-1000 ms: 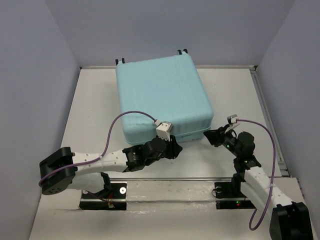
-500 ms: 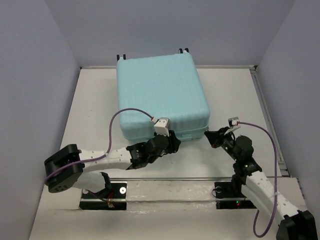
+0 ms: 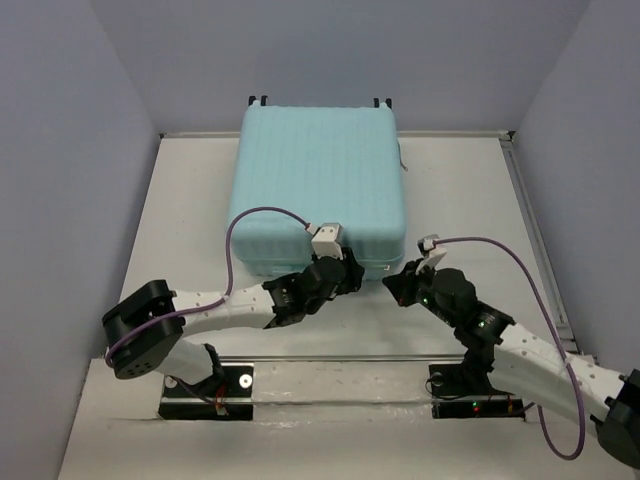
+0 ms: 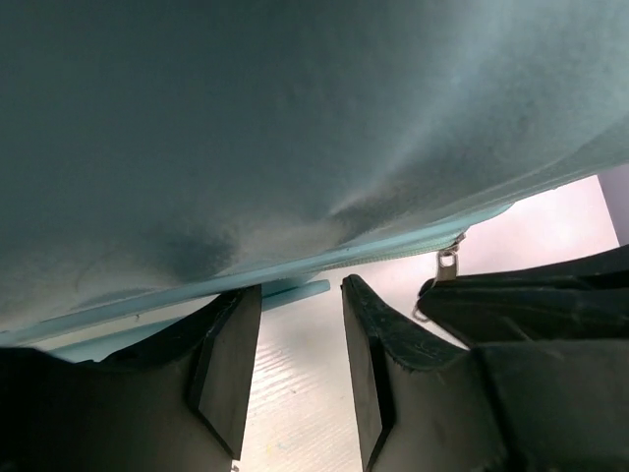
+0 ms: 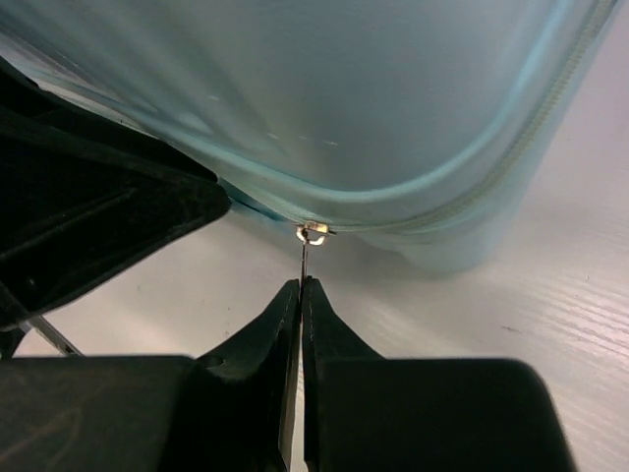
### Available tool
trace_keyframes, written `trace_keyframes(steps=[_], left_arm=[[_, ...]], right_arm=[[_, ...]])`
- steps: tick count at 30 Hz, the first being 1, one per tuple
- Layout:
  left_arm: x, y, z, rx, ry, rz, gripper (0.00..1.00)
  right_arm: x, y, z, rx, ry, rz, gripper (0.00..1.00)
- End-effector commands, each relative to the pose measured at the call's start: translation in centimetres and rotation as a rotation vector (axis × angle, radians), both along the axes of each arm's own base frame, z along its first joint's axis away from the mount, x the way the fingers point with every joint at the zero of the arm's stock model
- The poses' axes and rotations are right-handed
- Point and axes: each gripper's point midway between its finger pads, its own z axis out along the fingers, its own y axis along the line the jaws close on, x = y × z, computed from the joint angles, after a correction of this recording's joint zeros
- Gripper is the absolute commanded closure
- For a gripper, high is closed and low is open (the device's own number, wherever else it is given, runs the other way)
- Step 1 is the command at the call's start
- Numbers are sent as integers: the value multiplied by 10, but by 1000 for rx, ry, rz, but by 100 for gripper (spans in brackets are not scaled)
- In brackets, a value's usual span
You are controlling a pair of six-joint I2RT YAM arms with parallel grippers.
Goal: Pack the luggage
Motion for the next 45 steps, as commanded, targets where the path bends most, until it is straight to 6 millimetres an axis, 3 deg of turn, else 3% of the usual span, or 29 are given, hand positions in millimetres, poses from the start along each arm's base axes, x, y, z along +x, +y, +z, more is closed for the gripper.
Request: trace_keyframes(steps=[1, 2, 3, 4, 8, 9, 11, 12, 14, 15, 16, 18, 19, 20, 21, 22, 23, 27, 31, 33, 34, 36, 39, 40, 41, 44, 45], left_arm=[[23, -14, 37, -100, -73, 40, 51], [22, -14, 38, -104, -72, 36, 51], [22, -14, 39, -110, -71, 37, 51], [21, -12, 38, -110, -70, 38, 51], [9, -1, 44, -133, -62, 7, 51], [2, 7, 61, -165, -73, 0, 51], [-8, 26, 67, -143, -58, -5, 49], [-14, 41, 97, -196, -89, 0, 41], [-18, 66, 125, -170, -95, 23, 31], [-14, 90, 153, -192, -134, 63, 24], [-10, 106, 192, -235, -179, 92, 20], [1, 141, 208, -147, -209, 152, 13], [24, 174, 213, -104, -220, 269, 11], [32, 191, 226, -77, -230, 301, 10], [49, 205, 219, -1, -227, 331, 8], [70, 239, 217, 10, -215, 413, 8], [81, 257, 211, 17, -204, 448, 8], [123, 308, 167, -44, -79, 455, 2], [144, 298, 152, -111, -36, 334, 1], [146, 275, 159, -203, -65, 212, 1], [139, 262, 151, -250, -40, 144, 1], [140, 250, 153, -308, -58, 93, 1], [132, 235, 126, -305, 6, 58, 1], [124, 223, 108, -301, 47, 40, 1], [123, 219, 105, -303, 35, 35, 1], [100, 180, 93, -369, 65, -42, 1], [96, 170, 101, -386, 37, -67, 1]], right_arm=[[-16, 40, 19, 4, 30, 76, 93], [-16, 48, 9, -39, 52, 73, 93], [-7, 48, 9, -65, 34, 7, 93], [-8, 62, 8, -90, 44, -6, 93], [16, 60, 4, -71, 47, -192, 93], [19, 61, 7, -54, 38, -209, 93], [20, 61, 3, -56, 44, -218, 93], [21, 59, 2, -58, 44, -226, 93], [19, 59, 1, -51, 47, -223, 93], [18, 58, 0, -51, 45, -216, 93], [18, 57, 0, -56, 40, -213, 93], [17, 58, 1, -51, 42, -205, 93], [16, 58, 2, -47, 42, -199, 93], [15, 58, 2, -54, 44, -195, 93], [15, 57, 3, -55, 45, -197, 93], [16, 58, 7, -51, 41, -197, 93], [16, 58, 8, -52, 38, -198, 93], [14, 59, 11, -71, 28, -168, 93], [10, 60, 14, -79, 15, -132, 93], [8, 61, 16, -80, 7, -109, 93], [8, 61, 17, -90, 0, -101, 93], [7, 63, 17, -95, -1, -88, 93], [6, 68, 19, -96, 0, -62, 93], [5, 71, 17, -102, 4, -52, 93], [5, 73, 16, -103, 5, -41, 93], [1, 92, 13, -82, 22, 28, 93], [-6, 110, 19, -41, 16, 93, 93]])
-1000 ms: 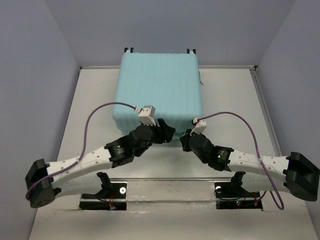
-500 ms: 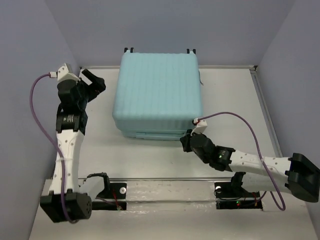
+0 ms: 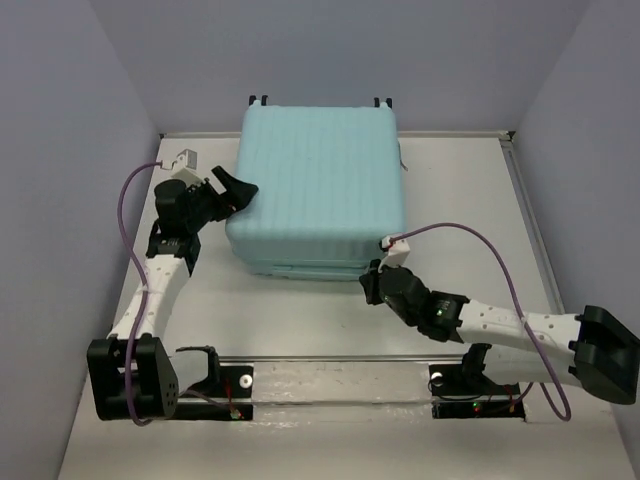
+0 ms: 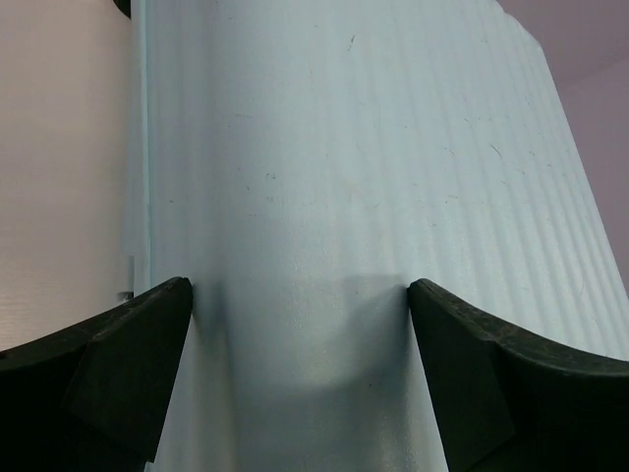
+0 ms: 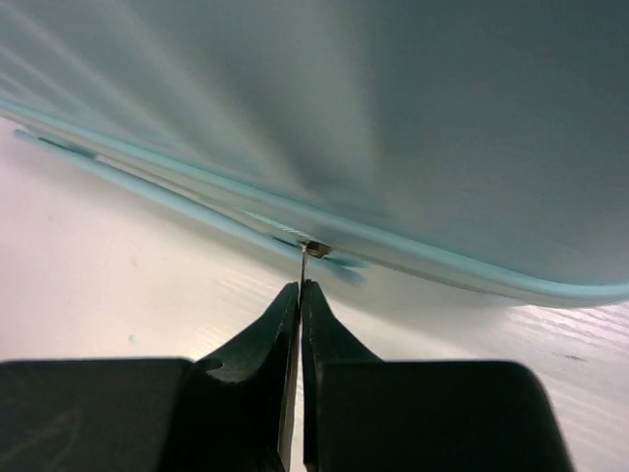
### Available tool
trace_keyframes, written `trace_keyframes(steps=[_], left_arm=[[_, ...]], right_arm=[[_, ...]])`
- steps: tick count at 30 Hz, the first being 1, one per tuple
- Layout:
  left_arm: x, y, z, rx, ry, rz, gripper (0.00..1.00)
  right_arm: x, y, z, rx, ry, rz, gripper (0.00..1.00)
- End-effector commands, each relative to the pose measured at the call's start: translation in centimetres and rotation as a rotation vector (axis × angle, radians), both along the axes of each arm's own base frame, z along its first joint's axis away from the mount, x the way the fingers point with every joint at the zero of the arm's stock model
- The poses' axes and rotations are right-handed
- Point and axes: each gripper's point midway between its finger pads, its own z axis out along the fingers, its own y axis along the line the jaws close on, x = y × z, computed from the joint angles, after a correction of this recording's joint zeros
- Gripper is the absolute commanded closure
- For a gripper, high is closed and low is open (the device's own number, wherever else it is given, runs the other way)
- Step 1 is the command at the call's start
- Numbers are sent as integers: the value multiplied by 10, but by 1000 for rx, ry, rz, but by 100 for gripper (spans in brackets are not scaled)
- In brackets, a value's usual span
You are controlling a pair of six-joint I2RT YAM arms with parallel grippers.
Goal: Pack the luggage
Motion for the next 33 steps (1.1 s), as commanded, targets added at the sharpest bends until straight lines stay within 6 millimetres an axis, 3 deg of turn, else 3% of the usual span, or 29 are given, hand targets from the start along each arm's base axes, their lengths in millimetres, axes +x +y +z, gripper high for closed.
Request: trace_keyframes(steps=[1, 2, 5, 6, 8, 9, 13, 15, 17, 19, 22, 23, 24, 25, 26, 27, 29, 30, 31, 33], left_arm=[[-53, -88, 6, -171, 12, -292, 1], [-58, -101, 11, -169, 0, -319, 1], [-67, -108, 32, -189, -36, -356, 1], [-72, -107, 35, -182, -29, -355, 1], [-77, -104, 42, -156, -34, -355, 1], [-80, -103, 43, -154, -32, -355, 1], [-94, -88, 52, -99, -35, -345, 1], [-102, -82, 51, -47, -16, -339, 1], [-108, -80, 51, -48, -8, -340, 1], [-107, -77, 48, -30, -7, -323, 1], [-103, -72, 38, -27, 19, -291, 1], [-104, -73, 31, -37, 31, -296, 1], [-106, -75, 26, -48, 38, -300, 1], [-110, -76, 20, -69, 47, -301, 1], [-114, -75, 16, -75, 54, -299, 1], [-115, -74, 16, -79, 42, -292, 1], [-121, -71, 17, -83, 16, -265, 1], [-121, -70, 16, -88, 16, -261, 1], [-123, -71, 12, -93, 18, -262, 1], [-123, -70, 7, -81, 21, -252, 1]], right_arm=[[-20, 66, 26, 128, -3, 228, 93], [-34, 93, 23, 106, -2, 300, 93], [-59, 148, 32, 58, -58, 412, 93], [-74, 181, 42, 77, -76, 466, 93], [-93, 222, 61, 156, -105, 569, 93], [-101, 233, 65, 183, -110, 600, 93], [-101, 264, 60, 213, -159, 618, 93], [-106, 278, 71, 238, -192, 672, 93], [-116, 283, 64, 238, -193, 717, 93], [-114, 273, 61, 213, -186, 679, 93], [-96, 218, 54, 167, -155, 533, 93], [-94, 191, 32, 130, -110, 502, 93], [-84, 167, 52, 163, -111, 465, 93], [-87, 139, 50, 139, -81, 451, 93], [-86, 138, 50, 142, -78, 444, 93], [-88, 125, 50, 115, -57, 428, 93], [-87, 68, 36, -52, 25, 331, 75], [-83, 53, 42, -70, 22, 288, 63], [-65, 22, 69, -27, -20, 154, 48], [-49, -16, 96, -4, -61, 61, 34]])
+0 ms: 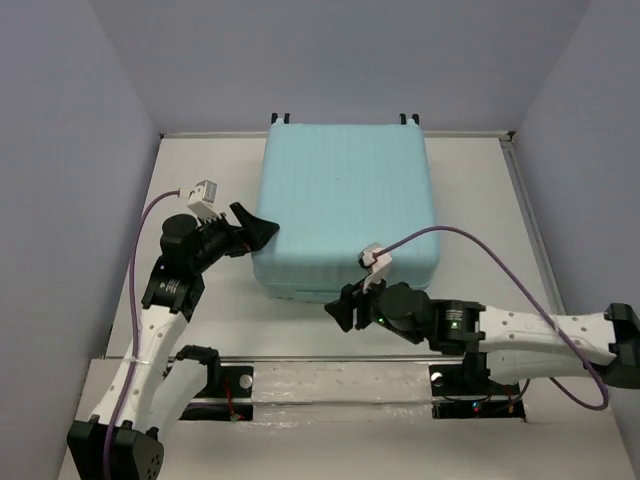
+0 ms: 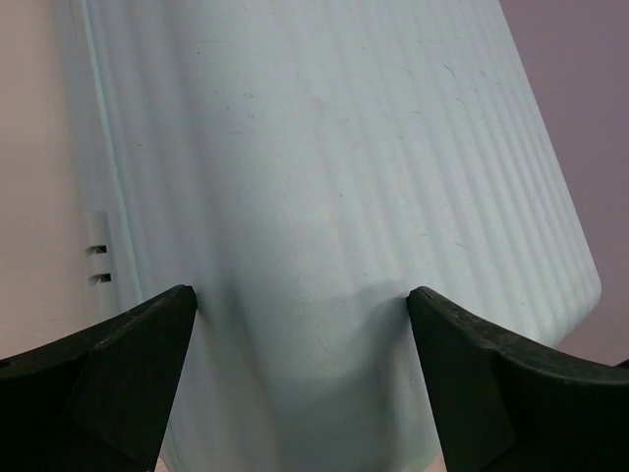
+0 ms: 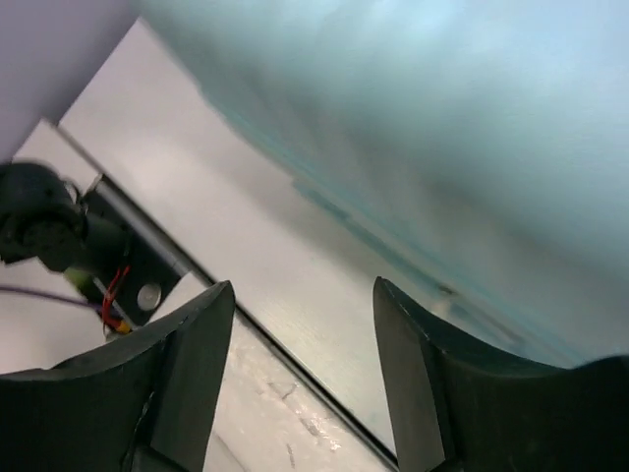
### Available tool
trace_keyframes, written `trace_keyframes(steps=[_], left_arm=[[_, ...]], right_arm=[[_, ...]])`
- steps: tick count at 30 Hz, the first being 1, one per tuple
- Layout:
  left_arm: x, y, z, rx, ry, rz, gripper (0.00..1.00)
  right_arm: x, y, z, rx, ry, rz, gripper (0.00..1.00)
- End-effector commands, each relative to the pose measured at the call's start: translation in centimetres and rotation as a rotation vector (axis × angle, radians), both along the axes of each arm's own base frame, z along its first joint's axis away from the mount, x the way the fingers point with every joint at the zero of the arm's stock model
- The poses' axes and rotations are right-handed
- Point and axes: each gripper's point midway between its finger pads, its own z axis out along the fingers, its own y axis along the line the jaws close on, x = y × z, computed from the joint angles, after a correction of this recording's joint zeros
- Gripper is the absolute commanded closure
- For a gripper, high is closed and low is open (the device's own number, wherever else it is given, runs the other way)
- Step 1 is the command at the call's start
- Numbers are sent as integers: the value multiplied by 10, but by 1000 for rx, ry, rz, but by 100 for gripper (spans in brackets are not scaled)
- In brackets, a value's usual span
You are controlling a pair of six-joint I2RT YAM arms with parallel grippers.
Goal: Pack the luggage
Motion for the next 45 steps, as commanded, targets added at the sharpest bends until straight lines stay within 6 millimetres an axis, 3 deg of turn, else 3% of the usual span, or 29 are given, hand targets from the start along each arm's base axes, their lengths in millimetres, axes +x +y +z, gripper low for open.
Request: trace_keyframes(steps=[1, 2, 4, 6, 7, 9, 11, 12, 14, 15, 16, 17, 18, 20, 21, 22, 23, 24, 25, 26, 28, 29, 30, 32, 34, 39, 43, 45], left_arm=[[-20, -16, -5, -61, 39, -83, 1], [-19, -15, -12, -52, 51, -75, 1], [-19, -16, -17, -44, 58, -83, 1], [-19, -18, -20, -48, 59, -91, 1], [-19, -19, -20, -47, 58, -98, 1], [-20, -21, -15, -47, 41, -105, 1], [-19, -22, -8, -52, 12, -112, 1], [-21, -22, -5, -54, 2, -117, 1], [-23, -24, -2, -55, -5, -131, 1], [-23, -25, -3, -53, -5, -137, 1], [-24, -26, -4, -53, -3, -144, 1], [-25, -28, -4, -53, -5, -154, 1], [-26, -29, -6, -54, -3, -155, 1], [-29, -35, -9, -59, -5, -177, 1], [-31, -38, -10, -68, 0, -183, 1], [-35, -44, -11, -71, 3, -207, 1], [-36, -47, -12, -73, 2, -211, 1], [-39, -51, -12, -82, 2, -218, 1], [-41, -54, -11, -88, 2, -225, 1], [-46, -62, -10, -94, -4, -244, 1], [-56, -74, -7, -117, -1, -273, 1], [-58, -77, -5, -122, -4, -278, 1], [-61, -82, -3, -132, -10, -286, 1], [-66, -88, 4, -147, -20, -291, 1], [-73, -95, 8, -153, -25, -315, 1], [-72, -95, 25, -169, -59, -302, 1], [-66, -89, 43, -167, -101, -256, 1], [-61, -84, 51, -155, -116, -217, 1]], right_arm=[[41, -112, 56, 39, -37, -310, 29], [46, -126, 76, 82, -74, -329, 21], [57, -159, 121, 161, -142, -435, 14], [76, -182, 132, 94, -183, -560, 5], [91, -178, 139, 41, -186, -595, 2], [110, -178, 145, -5, -183, -648, 0], [132, -188, 138, -58, -169, -729, 0], [154, -203, 129, -81, -143, -788, 0], [174, -214, 123, -68, -109, -775, 0], [195, -234, 115, -54, -81, -805, 0], [199, -216, 106, -16, -25, -678, 0], [210, -210, 92, -35, 18, -645, 0], [209, -203, 96, -25, 9, -599, 0], [215, -167, 77, -16, 62, -409, 0], [220, -154, 82, 14, 43, -346, 0], [218, -130, 72, 45, 86, -214, 1], [219, -119, 69, 63, 100, -163, 2], [223, -109, 69, 83, 111, -116, 3], [219, -92, 82, 130, 118, -6, 5], [226, -79, 66, 147, 184, 41, 7], [234, -56, 77, 211, 200, 142, 9], [233, -49, 92, 226, 169, 171, 9], [238, -39, 85, 225, 189, 191, 9], [249, -30, 106, 255, 167, 223, 9], [262, -27, 102, 248, 181, 207, 8], [285, -23, 123, 250, 140, 171, 1], [301, -36, 145, 209, 50, 59, 0], [299, -52, 177, 186, -66, -1, 0]])
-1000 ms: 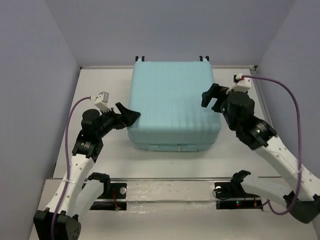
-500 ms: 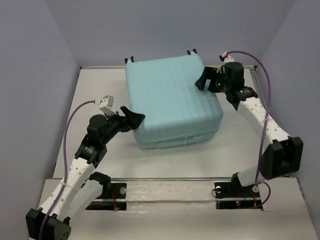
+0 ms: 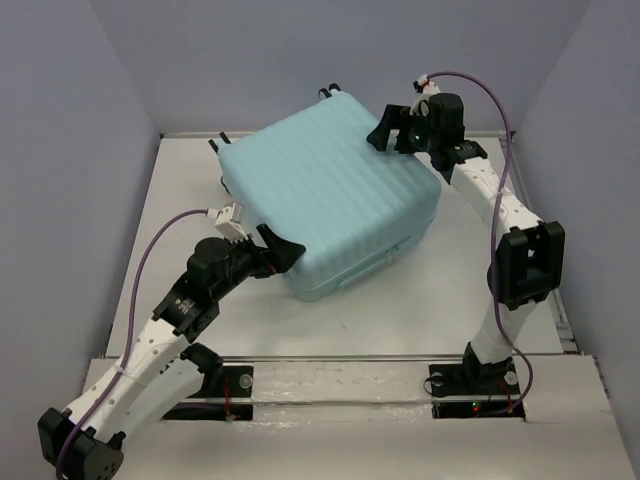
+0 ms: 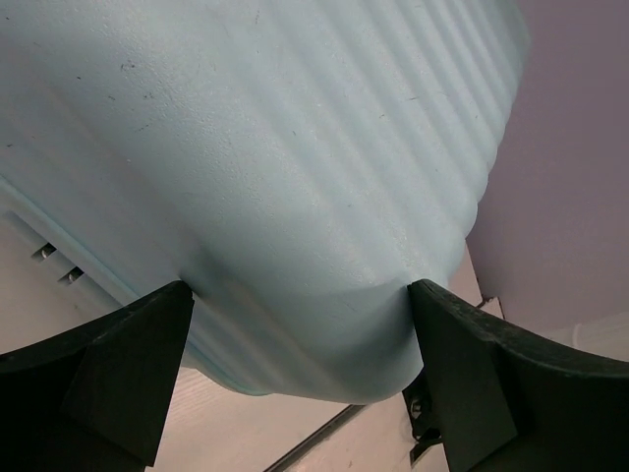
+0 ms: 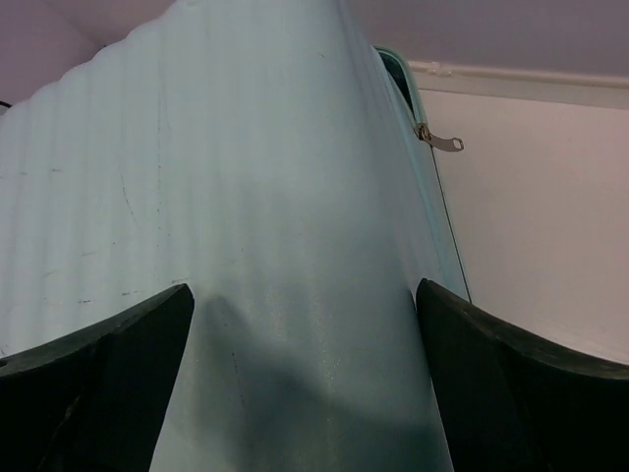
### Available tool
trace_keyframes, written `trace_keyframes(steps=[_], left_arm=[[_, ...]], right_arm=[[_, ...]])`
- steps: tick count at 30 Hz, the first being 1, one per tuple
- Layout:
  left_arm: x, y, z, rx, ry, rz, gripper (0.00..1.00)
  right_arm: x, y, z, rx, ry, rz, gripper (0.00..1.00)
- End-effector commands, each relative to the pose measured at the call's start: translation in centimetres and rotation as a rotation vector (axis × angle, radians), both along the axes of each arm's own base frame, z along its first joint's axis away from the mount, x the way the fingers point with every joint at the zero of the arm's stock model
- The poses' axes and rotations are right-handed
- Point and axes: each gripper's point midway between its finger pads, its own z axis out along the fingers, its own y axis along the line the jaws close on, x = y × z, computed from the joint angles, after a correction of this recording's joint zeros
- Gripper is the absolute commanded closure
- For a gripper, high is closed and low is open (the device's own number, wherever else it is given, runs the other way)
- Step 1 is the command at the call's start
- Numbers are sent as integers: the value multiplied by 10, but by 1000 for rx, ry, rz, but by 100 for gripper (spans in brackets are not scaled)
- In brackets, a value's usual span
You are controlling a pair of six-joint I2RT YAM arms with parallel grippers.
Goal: Pack the luggage
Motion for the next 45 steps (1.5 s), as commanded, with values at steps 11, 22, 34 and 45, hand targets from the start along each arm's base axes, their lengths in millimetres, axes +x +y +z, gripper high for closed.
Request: trace_keyframes(steps=[11, 22, 34, 45], left_arm=[[-2, -15, 86, -109, -192, -48, 1], [-2, -10, 90, -101, -221, -31, 1], [-5, -15, 75, -90, -200, -64, 1], [-4, -17, 78, -90, -204, -72, 1]], right_arm=[[-205, -5, 164, 74, -442, 168, 29], [-264, -24, -56, 150, -186, 129, 80], [-230, -19, -97, 46, -153, 120, 56], [-222, -2, -106, 83, -163, 197, 59]])
